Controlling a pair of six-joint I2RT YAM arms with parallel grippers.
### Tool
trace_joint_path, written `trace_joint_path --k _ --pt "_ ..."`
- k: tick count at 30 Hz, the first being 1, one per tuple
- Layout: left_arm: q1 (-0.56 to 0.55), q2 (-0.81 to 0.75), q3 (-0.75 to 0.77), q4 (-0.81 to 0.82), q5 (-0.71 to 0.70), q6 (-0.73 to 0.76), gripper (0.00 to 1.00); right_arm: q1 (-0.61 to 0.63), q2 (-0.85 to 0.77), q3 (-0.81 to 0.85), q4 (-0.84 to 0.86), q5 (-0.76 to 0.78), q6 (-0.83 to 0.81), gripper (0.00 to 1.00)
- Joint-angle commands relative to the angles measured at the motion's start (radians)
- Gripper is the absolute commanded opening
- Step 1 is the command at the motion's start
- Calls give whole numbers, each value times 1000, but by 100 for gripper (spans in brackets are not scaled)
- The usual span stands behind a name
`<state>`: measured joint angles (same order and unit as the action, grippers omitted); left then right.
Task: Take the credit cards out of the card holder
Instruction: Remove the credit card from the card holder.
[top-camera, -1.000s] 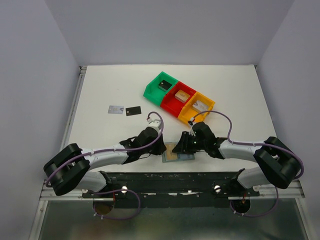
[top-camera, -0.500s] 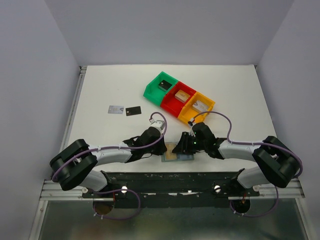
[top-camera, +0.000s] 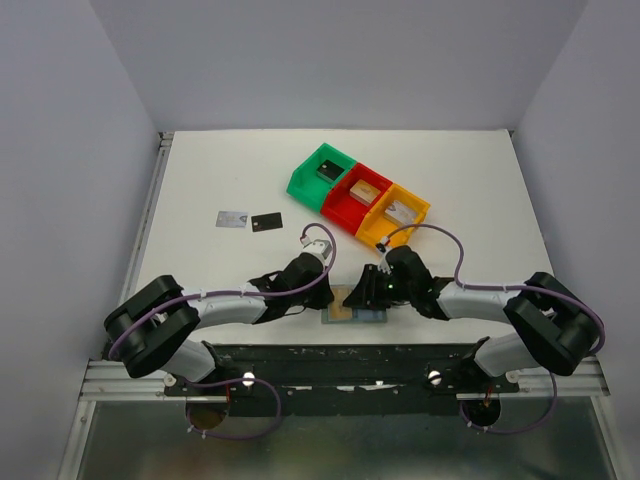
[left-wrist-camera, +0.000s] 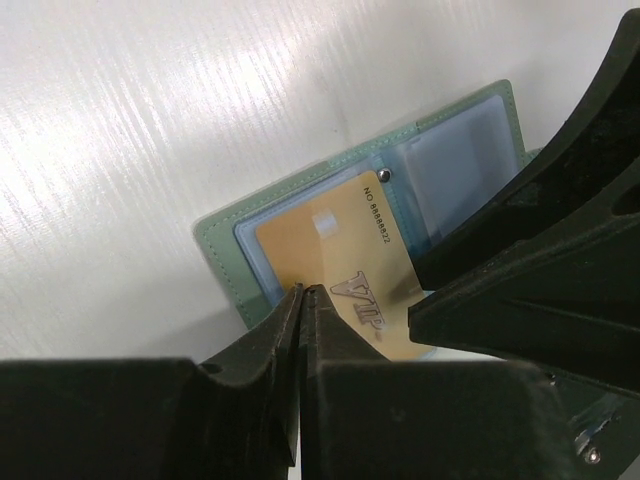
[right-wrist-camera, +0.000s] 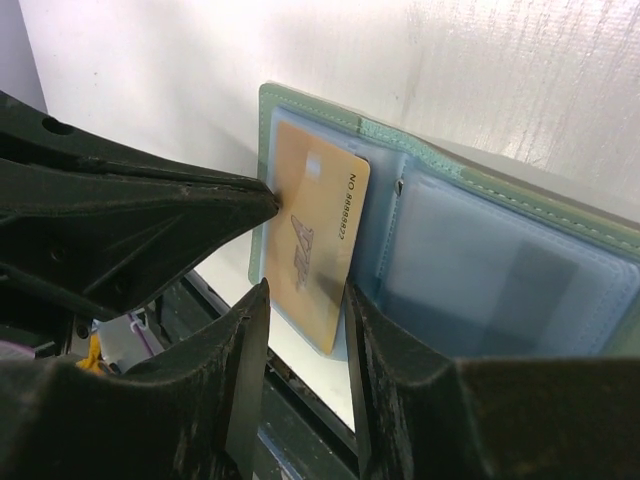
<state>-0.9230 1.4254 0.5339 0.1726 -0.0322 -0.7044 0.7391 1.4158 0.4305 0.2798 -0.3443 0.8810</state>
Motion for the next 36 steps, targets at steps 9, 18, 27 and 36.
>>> trace_joint_path --k 9,18,27,36 --pt "1 -8 -35 -35 -29 -9 12 -9 71 -94 301 -85 113 43" --pt "1 -72 -38 -54 -41 -9 22 -17 124 -125 394 -93 141 43" --pt "1 -135 -35 -91 -67 0 26 -26 129 -104 337 -75 124 43" --pt "1 -82 -37 -105 -83 -10 22 -26 114 -65 248 -58 90 43"
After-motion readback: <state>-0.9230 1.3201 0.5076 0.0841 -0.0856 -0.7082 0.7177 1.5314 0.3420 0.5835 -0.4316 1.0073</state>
